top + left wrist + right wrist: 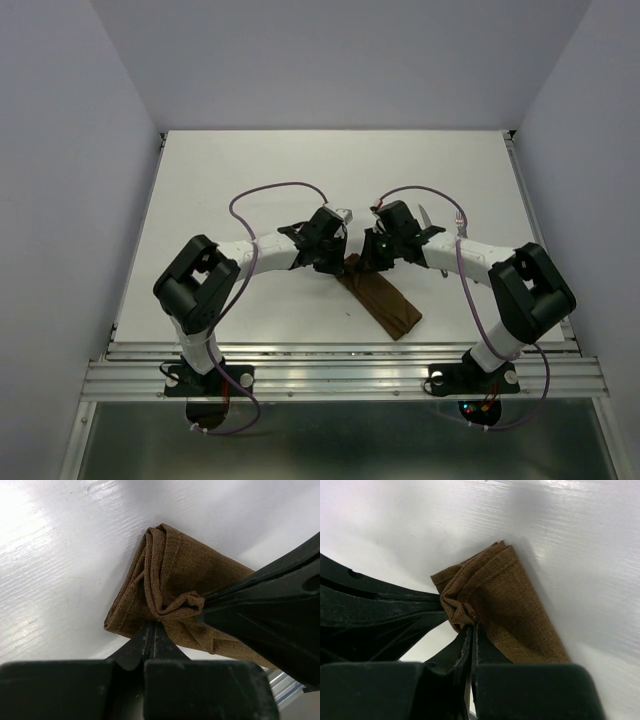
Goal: Fold the napkin into a case and place the utensils inside
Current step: Stuff the top corner of the smaller-rectangle-folded napkin into the folded napkin.
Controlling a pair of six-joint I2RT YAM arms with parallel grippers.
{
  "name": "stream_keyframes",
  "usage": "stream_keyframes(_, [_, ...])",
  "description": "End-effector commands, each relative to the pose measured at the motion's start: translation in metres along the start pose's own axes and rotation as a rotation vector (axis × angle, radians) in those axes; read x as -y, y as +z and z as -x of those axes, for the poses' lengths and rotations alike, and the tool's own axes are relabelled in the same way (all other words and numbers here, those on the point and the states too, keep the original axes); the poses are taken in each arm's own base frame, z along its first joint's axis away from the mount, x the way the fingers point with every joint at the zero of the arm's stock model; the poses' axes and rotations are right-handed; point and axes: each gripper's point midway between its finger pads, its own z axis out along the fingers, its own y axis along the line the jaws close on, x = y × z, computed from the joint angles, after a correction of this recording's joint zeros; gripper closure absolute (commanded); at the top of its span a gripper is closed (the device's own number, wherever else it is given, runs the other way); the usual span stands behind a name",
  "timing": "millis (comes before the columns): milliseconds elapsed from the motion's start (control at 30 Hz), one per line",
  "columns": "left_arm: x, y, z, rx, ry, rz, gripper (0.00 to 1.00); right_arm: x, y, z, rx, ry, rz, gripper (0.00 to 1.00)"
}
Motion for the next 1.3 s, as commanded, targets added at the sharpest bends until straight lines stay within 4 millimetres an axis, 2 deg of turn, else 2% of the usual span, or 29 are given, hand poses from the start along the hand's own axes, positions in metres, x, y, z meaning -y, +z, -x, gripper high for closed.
stream_keyframes(0, [0.011,-0.016,0.014,0.06,-0.001,-0.046,1.0,-0.018,-0.011,0.016,0.04,-0.055,0.005,0.99])
stream_keyframes(400, [0.012,-0.015,0.016,0.051,0.002,-0.052,1.0,-0.016,-0.014,0.021,0.022,-0.094,-0.074,0.99])
stream_keyframes(667, [0.013,-0.015,0.016,0.051,0.001,-0.052,1.0,-0.017,-0.027,0.031,0.052,-0.116,-0.11,0.99])
stream_keyframes(933, [0.013,-0.015,0.015,0.047,-0.014,-0.063,1.0,-0.016,-0.011,0.015,0.01,-0.115,-0.114,0.99])
stream_keyframes(1267, [0.013,-0.021,0.024,0.073,-0.037,-0.097,1.0,-0.005,0.003,0.004,-0.018,-0.104,-0.139,0.99])
